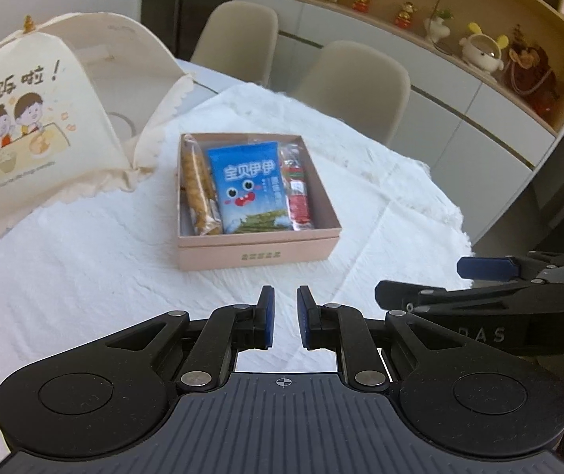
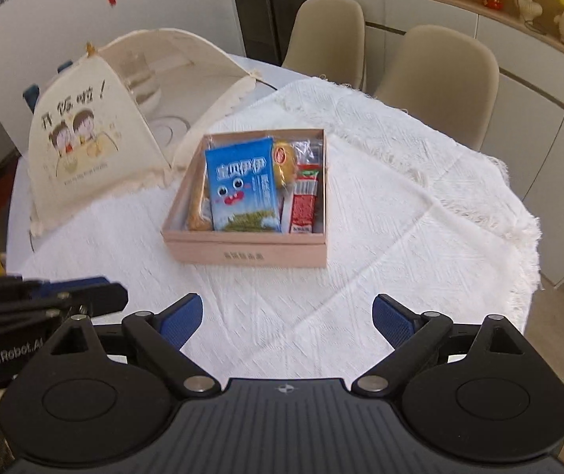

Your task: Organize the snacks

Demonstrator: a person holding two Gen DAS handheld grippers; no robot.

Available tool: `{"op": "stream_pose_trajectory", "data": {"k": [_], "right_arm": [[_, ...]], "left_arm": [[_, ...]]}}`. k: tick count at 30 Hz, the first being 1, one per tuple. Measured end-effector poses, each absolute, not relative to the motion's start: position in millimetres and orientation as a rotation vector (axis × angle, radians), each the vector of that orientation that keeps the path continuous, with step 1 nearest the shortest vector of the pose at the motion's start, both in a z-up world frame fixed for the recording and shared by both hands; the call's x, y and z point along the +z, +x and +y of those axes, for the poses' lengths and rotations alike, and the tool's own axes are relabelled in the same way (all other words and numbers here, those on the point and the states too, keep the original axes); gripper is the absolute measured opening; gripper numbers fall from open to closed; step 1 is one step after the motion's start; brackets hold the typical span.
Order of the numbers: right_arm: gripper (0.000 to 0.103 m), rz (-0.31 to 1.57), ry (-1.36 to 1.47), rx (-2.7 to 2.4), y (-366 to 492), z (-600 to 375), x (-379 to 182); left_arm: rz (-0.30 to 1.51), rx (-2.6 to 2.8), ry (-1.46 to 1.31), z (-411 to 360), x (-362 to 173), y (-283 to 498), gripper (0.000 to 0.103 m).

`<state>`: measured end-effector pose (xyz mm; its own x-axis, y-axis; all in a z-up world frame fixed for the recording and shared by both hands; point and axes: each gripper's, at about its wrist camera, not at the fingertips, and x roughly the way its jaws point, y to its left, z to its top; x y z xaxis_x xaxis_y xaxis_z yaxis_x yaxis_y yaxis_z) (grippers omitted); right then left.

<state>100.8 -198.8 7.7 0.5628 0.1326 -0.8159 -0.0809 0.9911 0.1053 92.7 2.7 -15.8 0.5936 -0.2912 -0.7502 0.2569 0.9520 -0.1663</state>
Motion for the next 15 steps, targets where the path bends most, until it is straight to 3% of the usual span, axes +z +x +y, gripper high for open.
{"op": "stream_pose_trajectory", "data": {"k": [15], "right_arm": [[0.094, 0.967, 0.08, 0.117, 98.1, -201.5, 7.9]], "left_arm": [[0.895, -0.319, -0.048, 2.3, -16.3, 90.3, 0.016]]}}
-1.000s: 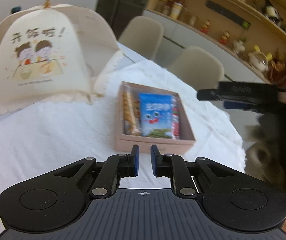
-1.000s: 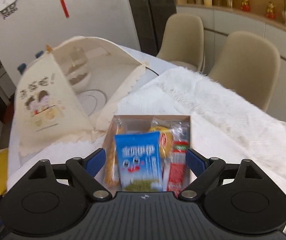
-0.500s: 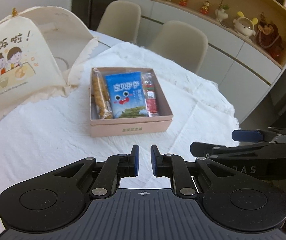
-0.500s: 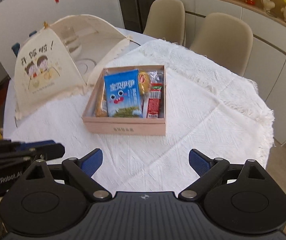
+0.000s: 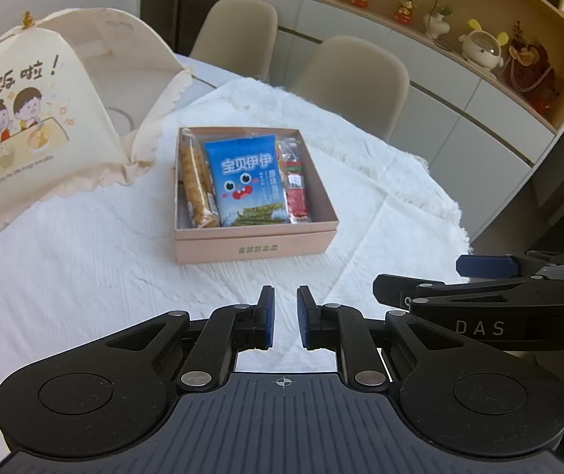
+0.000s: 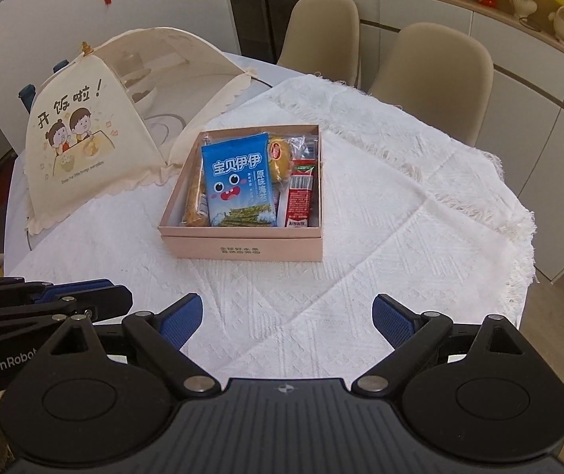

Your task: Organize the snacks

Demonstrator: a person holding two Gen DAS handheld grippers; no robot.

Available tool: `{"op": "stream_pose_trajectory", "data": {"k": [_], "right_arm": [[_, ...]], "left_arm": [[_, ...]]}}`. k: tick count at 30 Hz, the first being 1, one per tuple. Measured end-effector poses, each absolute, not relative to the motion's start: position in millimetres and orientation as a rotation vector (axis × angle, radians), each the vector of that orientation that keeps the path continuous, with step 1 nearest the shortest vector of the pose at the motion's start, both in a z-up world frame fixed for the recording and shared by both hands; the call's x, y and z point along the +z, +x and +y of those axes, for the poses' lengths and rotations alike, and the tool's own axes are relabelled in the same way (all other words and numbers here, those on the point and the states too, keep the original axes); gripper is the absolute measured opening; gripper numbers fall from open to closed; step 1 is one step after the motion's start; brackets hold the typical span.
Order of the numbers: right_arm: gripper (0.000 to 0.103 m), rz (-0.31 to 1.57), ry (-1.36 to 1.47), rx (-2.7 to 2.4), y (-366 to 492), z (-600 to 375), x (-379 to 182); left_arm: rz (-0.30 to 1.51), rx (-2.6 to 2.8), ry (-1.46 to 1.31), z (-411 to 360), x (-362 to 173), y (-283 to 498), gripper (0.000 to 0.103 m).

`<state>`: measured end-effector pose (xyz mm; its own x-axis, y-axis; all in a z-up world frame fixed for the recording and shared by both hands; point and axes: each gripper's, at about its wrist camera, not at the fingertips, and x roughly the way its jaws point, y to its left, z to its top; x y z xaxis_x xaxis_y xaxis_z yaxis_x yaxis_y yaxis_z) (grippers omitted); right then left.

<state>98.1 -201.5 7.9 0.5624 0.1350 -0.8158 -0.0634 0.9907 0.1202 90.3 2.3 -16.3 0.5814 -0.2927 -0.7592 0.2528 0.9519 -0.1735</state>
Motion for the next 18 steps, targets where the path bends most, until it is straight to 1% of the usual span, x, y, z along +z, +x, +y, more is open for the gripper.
{"op": "stream_pose_trajectory", "data": {"k": [18], "right_arm": [[0.094, 0.967, 0.082, 0.122, 96.4, -200.9, 8.0]], "left_arm": [[0.896, -0.318, -0.061, 3.1, -16.4, 88.0, 0.016]]}}
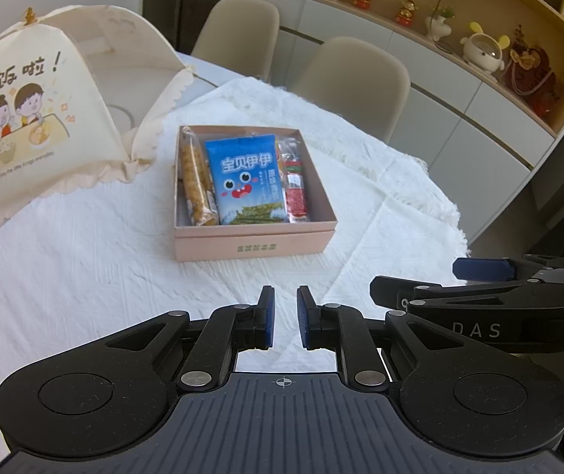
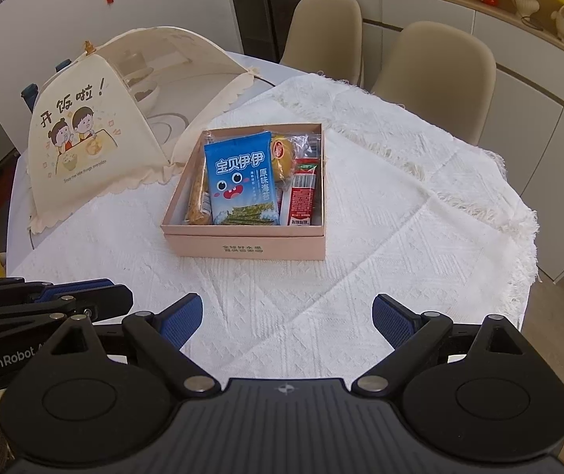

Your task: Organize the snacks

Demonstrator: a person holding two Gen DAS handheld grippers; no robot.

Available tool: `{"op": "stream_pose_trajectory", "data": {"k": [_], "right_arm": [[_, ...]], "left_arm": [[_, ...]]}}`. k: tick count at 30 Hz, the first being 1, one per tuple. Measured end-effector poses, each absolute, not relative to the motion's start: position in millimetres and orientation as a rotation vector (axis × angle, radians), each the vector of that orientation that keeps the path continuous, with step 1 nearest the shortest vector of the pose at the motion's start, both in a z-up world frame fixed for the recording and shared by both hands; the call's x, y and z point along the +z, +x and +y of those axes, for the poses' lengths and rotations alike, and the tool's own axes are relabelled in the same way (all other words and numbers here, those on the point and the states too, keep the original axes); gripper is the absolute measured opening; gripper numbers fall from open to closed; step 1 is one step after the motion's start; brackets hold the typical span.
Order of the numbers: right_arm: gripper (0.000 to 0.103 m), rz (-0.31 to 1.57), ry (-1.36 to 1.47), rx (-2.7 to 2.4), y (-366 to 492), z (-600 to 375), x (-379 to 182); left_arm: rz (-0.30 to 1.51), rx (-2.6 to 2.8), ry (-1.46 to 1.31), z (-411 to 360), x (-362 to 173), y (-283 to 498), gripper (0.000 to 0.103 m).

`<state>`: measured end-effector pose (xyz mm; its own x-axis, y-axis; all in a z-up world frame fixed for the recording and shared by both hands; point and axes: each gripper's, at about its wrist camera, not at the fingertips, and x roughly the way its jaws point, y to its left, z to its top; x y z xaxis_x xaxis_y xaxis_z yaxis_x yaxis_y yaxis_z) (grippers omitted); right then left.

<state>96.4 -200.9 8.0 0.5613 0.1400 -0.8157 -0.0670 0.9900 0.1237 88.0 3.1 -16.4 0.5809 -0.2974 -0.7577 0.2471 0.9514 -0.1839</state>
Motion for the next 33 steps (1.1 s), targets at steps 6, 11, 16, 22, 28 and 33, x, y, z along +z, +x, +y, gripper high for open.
{"op": "stream_pose_trajectory", "data": {"k": [6, 11, 16, 22, 28, 33], "right_arm": [[0.094, 0.967, 0.081, 0.124, 95.9, -200.5, 7.5], [0.094, 0.967, 0.083, 0.122, 95.7, -200.3, 7.7], [0.094, 0.967, 0.084, 0.124, 95.8, -201.0, 7.4], [0.094, 0.967, 0.084, 0.125, 96.2, -201.2, 7.6], [0.094, 0.966, 0.088, 0.121, 95.6, -201.1, 7.7], [0.094, 0.969, 0.09, 0.12, 95.7, -201.2, 7.5]], "left_arm": [[0.896, -0.321, -0.061, 3.0, -16.7, 87.4, 0.016], [0.896, -0.32, -0.063, 2.7, -16.8, 86.5, 0.016], [0.897, -0.321, -0.062, 3.1, -16.7, 87.3, 0.016], [0.9, -0.319, -0.067, 2.6, -17.0, 86.5, 0.016], [0.903, -0.321, -0.069, 2.1, -16.6, 87.2, 0.016], [0.905, -0.32, -0.069, 1.9, -16.6, 87.7, 0.016]]}}
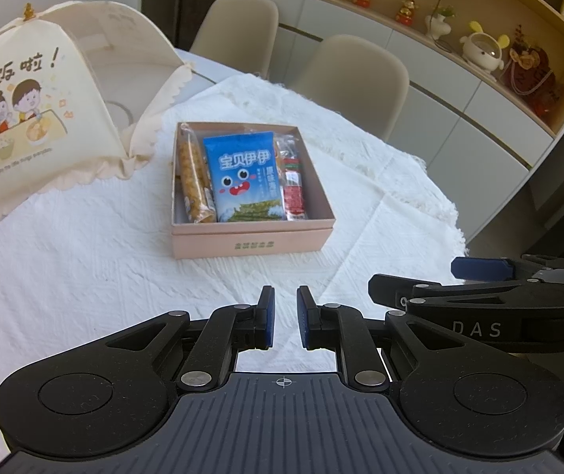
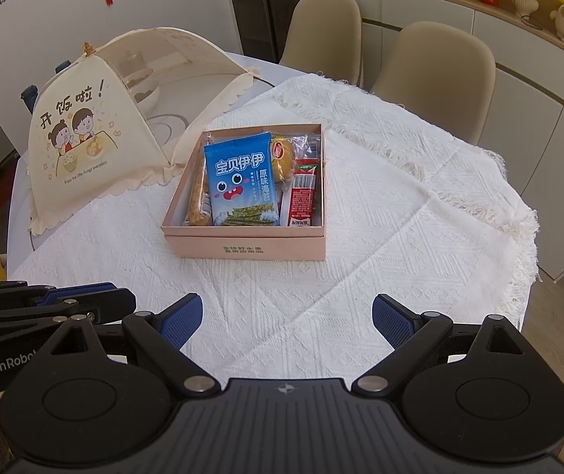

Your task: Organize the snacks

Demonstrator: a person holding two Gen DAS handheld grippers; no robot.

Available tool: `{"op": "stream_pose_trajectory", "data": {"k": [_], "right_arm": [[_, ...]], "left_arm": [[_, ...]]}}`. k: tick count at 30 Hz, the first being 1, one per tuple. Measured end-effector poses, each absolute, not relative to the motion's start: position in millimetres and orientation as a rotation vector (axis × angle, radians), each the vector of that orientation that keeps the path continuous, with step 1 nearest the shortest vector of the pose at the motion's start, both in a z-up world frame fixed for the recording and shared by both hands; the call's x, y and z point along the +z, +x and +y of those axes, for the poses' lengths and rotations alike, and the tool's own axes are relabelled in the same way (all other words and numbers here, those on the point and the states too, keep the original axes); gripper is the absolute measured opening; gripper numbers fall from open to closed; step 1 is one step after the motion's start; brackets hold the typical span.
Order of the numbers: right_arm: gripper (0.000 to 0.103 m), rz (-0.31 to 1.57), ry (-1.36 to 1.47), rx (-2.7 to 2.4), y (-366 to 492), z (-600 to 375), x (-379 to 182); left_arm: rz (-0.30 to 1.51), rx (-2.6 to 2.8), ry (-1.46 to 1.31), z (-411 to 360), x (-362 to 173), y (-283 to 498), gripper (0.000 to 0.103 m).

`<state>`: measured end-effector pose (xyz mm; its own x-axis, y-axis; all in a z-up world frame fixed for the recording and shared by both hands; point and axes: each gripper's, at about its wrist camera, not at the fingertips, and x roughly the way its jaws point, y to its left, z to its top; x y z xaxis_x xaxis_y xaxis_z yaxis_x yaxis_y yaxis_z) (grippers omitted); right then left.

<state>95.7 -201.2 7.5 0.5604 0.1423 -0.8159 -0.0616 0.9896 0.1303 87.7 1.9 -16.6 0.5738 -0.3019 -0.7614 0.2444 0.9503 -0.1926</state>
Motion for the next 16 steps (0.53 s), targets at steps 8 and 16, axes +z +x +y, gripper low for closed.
{"op": "stream_pose_trajectory", "data": {"k": [8, 16], "right_arm": [[0.094, 0.973, 0.093, 0.118, 95.9, -201.4, 6.8], [0.094, 0.988, 0.092, 0.108, 100.7, -201.6, -2.3]], "left_arm": [[0.882, -0.311, -0.049, 0.5, -18.1, 86.5, 0.016], [0.859, -0.274, -0.057, 5.1, -25.5, 84.3, 0.015]]}}
